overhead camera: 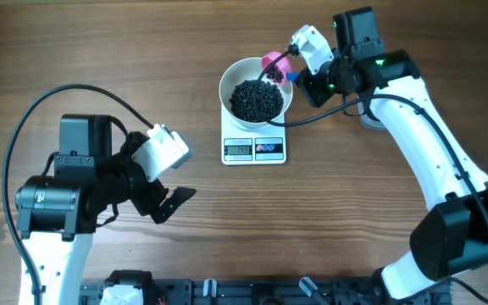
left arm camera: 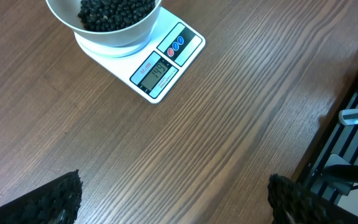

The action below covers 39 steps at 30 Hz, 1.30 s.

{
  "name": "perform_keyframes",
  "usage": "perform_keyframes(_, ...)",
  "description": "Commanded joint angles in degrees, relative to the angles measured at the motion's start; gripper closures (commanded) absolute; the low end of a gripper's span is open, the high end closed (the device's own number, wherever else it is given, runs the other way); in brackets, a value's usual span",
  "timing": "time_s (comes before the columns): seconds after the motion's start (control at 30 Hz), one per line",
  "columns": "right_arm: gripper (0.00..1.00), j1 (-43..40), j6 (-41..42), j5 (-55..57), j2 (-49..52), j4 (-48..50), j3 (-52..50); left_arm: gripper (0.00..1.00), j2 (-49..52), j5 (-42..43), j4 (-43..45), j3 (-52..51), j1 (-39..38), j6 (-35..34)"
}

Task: Scoop item into bowl and weigh 150g on scale
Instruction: 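Keep the pink scoop tilted over the white bowl, right gripper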

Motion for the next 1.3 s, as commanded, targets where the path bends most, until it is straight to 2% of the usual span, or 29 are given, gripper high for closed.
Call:
perform_keyframes(0.0, 0.96, 0.39, -0.48, 0.28, -1.7, 0.39, 0.79, 0.0, -0.09, 0.07, 0.17, 1.05, -0.24, 1.29)
perform_keyframes(1.27, 0.96, 0.76, -0.57, 0.13, -1.7, -0.07, 0.79, 0.0, -0.09, 0.09, 0.17, 1.05, -0.24, 1.29)
